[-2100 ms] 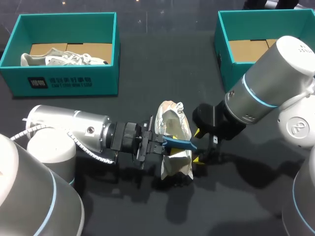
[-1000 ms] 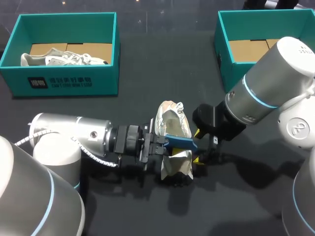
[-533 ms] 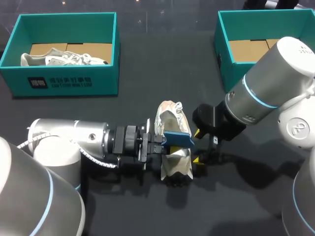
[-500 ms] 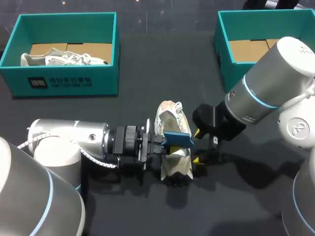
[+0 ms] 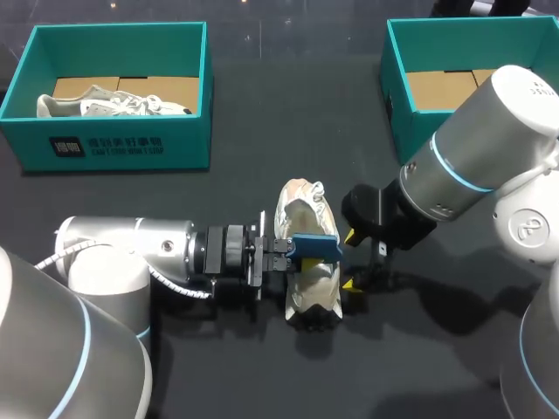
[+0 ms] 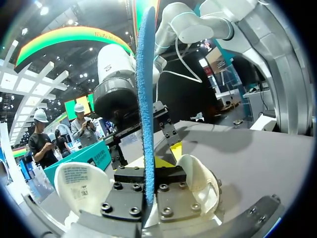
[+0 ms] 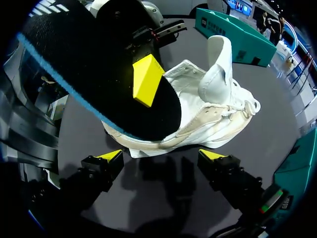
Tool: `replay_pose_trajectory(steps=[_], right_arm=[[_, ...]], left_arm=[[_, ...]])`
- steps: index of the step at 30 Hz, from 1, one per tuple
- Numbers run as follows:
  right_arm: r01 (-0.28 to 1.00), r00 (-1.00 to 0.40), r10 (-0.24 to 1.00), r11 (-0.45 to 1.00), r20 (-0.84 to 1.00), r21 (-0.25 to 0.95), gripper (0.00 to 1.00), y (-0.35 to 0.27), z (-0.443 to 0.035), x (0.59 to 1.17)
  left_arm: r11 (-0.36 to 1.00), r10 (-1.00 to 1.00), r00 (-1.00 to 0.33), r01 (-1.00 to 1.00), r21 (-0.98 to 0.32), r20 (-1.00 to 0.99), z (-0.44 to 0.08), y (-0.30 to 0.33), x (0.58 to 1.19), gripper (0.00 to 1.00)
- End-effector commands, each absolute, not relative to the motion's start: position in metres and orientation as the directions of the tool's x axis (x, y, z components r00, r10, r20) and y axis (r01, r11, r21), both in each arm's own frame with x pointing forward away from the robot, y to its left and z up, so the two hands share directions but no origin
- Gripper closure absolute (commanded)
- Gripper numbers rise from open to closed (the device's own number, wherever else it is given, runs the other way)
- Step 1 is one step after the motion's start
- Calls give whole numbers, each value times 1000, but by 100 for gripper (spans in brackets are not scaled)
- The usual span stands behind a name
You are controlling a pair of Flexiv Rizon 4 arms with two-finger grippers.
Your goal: Take the shoe out of the shoebox, open the shoe tongue, remove and reinsert the insole, then place the shoe into the shoebox
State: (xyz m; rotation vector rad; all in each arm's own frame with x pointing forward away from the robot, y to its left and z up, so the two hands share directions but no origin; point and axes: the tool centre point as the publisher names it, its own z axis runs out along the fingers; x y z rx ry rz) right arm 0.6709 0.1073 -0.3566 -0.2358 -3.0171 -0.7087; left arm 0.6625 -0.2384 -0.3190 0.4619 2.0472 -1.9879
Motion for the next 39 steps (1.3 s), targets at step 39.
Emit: replay_pose_trajectory(steps=[39], right_arm=[[155,-988,141,885,64,439,0,108,-357,669]], left_arm=[[31,54,-902,430,-902,-428,-320,-238,671,65]])
